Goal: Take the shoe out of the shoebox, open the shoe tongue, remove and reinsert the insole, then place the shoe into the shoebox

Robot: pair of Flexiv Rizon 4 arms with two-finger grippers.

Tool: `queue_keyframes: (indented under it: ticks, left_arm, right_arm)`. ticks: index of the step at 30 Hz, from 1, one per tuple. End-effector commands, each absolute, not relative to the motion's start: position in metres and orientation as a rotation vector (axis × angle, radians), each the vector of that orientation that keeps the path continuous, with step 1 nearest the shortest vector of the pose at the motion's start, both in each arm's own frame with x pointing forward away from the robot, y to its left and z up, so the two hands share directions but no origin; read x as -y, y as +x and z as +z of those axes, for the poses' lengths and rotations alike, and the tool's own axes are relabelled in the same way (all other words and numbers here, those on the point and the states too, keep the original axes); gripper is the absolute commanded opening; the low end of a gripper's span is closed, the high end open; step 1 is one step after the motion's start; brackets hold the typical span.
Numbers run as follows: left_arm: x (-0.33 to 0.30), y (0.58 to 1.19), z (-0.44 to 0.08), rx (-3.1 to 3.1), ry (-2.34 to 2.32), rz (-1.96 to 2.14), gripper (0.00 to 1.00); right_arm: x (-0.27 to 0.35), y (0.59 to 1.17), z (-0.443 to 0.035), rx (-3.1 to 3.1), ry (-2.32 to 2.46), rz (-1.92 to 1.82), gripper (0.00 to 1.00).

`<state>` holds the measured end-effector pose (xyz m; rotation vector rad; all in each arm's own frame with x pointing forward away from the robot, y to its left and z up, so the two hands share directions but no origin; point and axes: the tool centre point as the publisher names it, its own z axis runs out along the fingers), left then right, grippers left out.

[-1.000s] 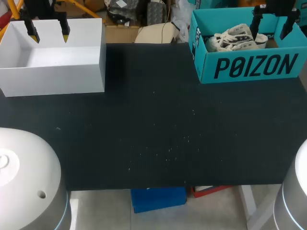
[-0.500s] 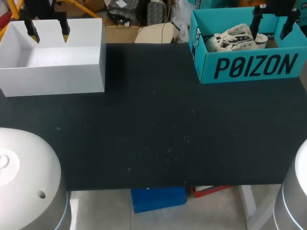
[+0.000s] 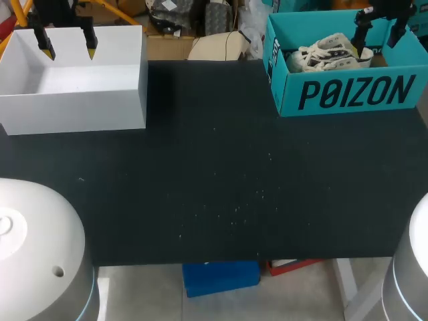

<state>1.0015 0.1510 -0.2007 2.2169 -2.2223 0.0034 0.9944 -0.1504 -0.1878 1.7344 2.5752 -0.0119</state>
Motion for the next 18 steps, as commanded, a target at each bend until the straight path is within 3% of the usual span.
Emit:
queue_keyframes:
  ticks: [1, 8, 16, 17, 18]
  left_arm:
    - [-0.15, 1.001, -0.2, 2.221, 2.219, 0.0, 1.0]
    - [-0.15, 1.001, -0.2, 2.221, 2.219, 0.0, 1.0]
    - [-0.15, 1.001, -0.2, 2.221, 2.219, 0.0, 1.0]
    - [-0.15, 1.001, -0.2, 2.221, 2.219, 0.0, 1.0]
    - [-0.15, 1.001, -0.2, 2.221, 2.219, 0.0, 1.0]
  right_arm:
    - [0.152, 0.99, -0.188, -2.964, 0.723, -0.02, 1.0]
    - [0.152, 0.99, -0.188, -2.964, 0.723, -0.02, 1.0]
    - [0.144, 1.028, -0.225, -3.11, 0.32, -0.002, 1.0]
    - [0.141, 1.034, -0.227, -3.118, 0.268, 0.026, 0.94]
    - [0.139, 1.04, -0.229, -3.133, 0.226, 0.039, 0.73]
